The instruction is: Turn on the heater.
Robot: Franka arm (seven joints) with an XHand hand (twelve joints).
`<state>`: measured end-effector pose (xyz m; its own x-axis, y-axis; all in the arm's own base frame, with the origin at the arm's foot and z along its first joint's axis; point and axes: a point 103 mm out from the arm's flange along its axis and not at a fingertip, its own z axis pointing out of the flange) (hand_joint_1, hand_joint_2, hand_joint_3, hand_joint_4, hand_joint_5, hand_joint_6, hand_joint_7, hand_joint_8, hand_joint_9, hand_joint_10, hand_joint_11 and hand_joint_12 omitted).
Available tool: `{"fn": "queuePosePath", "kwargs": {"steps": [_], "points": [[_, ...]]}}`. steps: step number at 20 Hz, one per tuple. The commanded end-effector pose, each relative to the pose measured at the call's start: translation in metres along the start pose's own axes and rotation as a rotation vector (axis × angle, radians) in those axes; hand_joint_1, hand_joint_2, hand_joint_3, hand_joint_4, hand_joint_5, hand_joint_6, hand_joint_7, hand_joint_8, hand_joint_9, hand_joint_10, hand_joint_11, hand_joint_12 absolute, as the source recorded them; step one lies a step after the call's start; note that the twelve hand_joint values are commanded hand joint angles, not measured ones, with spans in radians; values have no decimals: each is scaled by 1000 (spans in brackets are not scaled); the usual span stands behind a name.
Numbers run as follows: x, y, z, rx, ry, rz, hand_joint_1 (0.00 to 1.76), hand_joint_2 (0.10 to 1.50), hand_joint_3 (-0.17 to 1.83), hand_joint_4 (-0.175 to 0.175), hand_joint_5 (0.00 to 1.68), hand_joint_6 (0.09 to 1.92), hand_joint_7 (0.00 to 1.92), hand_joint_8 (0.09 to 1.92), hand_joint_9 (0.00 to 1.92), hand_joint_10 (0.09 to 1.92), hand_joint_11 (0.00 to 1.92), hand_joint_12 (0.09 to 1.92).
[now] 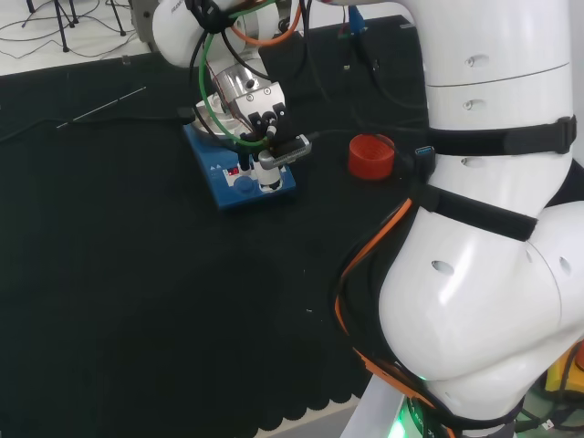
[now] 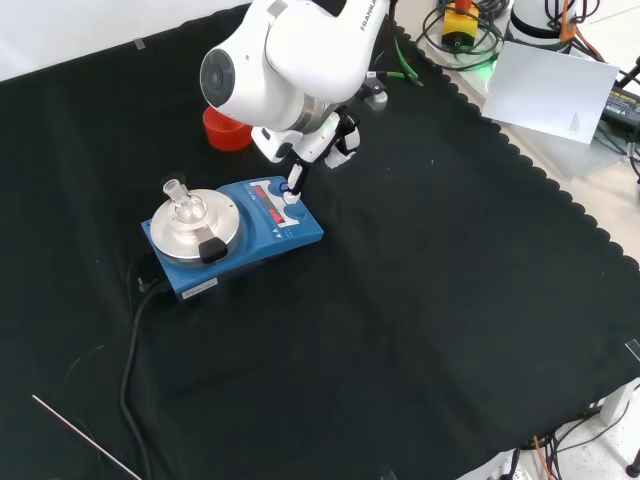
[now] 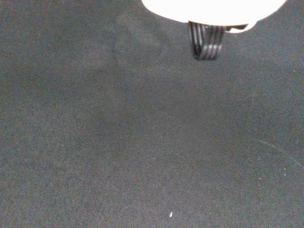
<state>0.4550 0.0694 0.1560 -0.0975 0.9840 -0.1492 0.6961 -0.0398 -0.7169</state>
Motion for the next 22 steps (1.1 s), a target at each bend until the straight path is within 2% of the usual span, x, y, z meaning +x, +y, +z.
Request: {"fn": "queuePosePath", "kwargs": {"steps": [1,22], "points": [[-1,1,0,3,2,-3,1501,586,1204,-42,346,87,1812,1796,1920,1698,1824,1553],[-1,7,5,8,-2,-12,1502,583,1208,-42,350,87,1812,1794,1920,1694,1823,1551]]}}
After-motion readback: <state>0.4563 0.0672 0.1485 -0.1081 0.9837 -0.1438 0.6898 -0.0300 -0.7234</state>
